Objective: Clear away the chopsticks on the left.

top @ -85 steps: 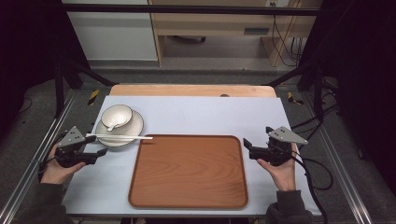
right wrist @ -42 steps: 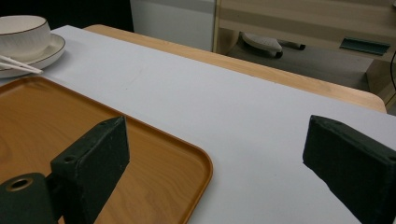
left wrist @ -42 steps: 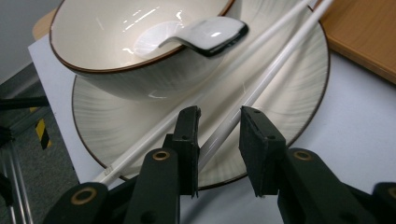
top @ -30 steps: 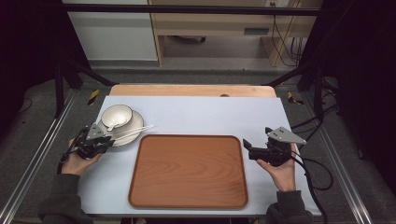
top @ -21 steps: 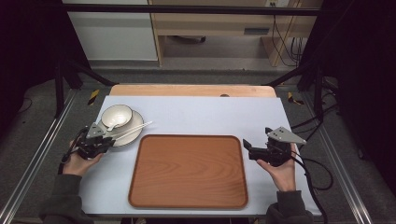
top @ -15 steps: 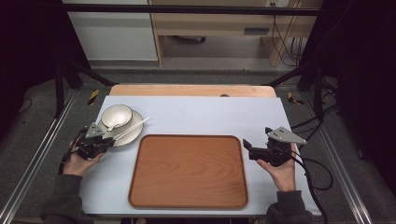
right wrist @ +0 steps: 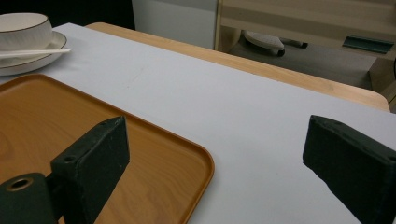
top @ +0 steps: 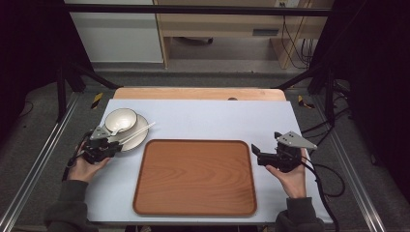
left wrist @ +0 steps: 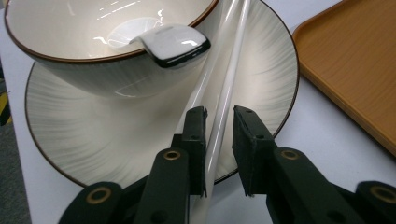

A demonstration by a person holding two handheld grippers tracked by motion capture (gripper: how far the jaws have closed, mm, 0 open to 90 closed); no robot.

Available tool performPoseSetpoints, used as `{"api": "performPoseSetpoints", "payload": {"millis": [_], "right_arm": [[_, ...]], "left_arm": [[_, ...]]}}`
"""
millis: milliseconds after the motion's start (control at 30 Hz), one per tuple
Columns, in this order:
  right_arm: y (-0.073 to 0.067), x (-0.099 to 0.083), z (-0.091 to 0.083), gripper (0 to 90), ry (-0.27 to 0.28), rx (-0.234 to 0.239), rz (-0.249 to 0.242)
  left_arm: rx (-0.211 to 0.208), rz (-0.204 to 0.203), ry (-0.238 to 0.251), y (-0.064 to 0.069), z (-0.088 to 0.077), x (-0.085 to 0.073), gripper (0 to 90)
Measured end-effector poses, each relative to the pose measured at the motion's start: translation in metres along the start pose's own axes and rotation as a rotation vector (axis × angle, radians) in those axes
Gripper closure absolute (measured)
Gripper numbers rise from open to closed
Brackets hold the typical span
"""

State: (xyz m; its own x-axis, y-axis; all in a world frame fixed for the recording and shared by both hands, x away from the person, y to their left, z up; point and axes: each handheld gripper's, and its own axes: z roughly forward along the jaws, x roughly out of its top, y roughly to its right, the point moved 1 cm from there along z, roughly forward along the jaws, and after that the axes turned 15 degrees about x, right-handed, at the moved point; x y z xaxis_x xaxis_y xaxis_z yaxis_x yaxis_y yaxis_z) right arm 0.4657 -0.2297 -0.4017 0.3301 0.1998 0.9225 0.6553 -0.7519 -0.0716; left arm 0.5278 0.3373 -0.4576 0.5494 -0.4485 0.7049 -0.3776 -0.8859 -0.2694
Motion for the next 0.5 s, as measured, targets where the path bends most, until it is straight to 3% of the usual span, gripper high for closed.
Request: {"api": "performPoseSetpoints", "payload": {"millis": [233,500], "right_arm": [[0.0003,0.0001,-0.0001,7.1,0.002,0.002,0.005],[0.0011,0.0005,-0.0015,5.8,0.002,0.001,0.005]], "left_arm": [[-0.035,0.002,0.014,0.001,-0.0014,0.0006,83.6],[-0.051,-0.01,0.019,0.0007,-0.0068,-0.0001,84.2]]}}
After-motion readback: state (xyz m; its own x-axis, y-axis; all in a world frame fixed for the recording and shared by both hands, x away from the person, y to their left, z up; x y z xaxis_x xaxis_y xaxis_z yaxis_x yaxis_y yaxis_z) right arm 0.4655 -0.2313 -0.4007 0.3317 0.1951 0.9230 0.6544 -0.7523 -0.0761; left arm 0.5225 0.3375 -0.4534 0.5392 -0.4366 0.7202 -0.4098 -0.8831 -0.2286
